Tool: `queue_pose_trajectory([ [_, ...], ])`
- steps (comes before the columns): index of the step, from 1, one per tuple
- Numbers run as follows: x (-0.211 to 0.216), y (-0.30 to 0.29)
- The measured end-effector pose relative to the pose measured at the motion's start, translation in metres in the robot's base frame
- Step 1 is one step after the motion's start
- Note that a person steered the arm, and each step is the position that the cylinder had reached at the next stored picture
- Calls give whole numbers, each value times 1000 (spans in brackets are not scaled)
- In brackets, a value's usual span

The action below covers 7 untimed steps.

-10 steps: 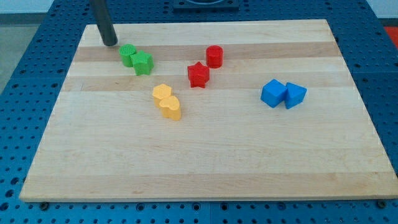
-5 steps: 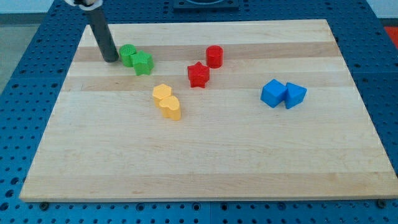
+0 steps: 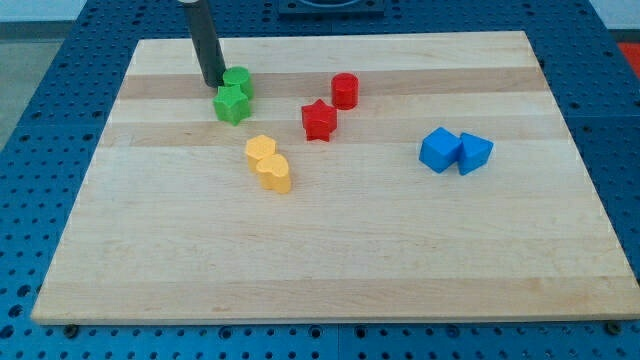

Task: Push the green circle parallel to the right of the green star

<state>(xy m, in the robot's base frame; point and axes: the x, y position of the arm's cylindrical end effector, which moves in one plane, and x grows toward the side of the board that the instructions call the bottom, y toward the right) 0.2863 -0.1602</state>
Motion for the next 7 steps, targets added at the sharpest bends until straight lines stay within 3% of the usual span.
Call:
queue_pose_trajectory([
  [5,0,76],
  [7,0,79],
])
